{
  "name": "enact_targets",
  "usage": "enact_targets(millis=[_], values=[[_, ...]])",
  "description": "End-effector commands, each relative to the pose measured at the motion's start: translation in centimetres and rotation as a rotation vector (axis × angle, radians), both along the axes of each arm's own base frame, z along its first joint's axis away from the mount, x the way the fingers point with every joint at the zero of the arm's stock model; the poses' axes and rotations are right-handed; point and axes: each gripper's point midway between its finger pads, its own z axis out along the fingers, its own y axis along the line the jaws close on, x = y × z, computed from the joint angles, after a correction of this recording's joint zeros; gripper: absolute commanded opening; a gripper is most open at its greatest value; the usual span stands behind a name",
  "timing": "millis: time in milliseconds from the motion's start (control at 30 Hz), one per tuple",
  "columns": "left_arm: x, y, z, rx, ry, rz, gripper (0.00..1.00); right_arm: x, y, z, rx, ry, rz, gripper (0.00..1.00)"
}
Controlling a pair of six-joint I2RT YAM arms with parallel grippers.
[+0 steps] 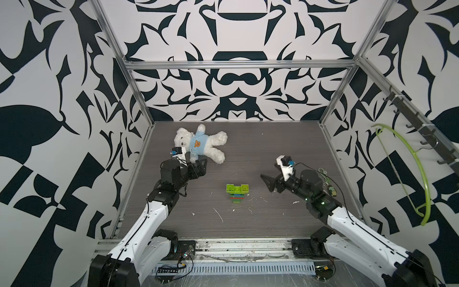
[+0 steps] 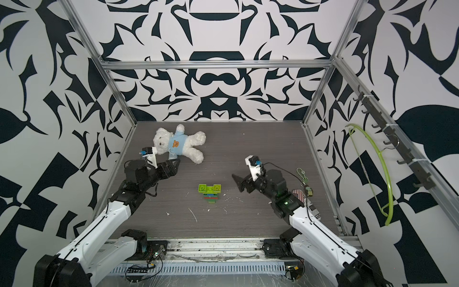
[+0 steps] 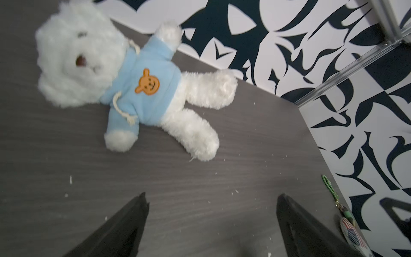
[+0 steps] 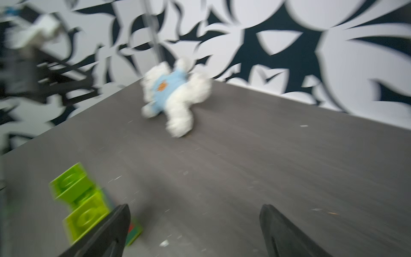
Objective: Assemble a carrot with lego
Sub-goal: Adjust the lego brick at the center of the board.
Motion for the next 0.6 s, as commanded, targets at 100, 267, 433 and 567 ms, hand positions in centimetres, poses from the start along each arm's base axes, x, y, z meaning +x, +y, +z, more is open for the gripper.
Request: enact_targets(millis=[100,267,433,567], values=[[-1.4,-0.9,1.4,-0.035,0.11,-0.052,0.99,-5.7,5.1,-4.2,-0.054,0.04,0.345,0.96],[-1.0,-1.2,2.1,-0.024,0.1,-0.073,0.99,-4.1,7.9,-4.8,-0.058,-0.034,0.41,0.96],[-0.9,-1.2,2.0,-0.009,0.098,-0.078,0.99,-2.1,9.9,-5.5,-0.064,-0.079,0.443,0.96],[-1.1,-1.0,1.9,0.009,0.095,-0.079,0.99,-1.7,11.5,-5.0,-0.019,-0.085,0.494,0.92]])
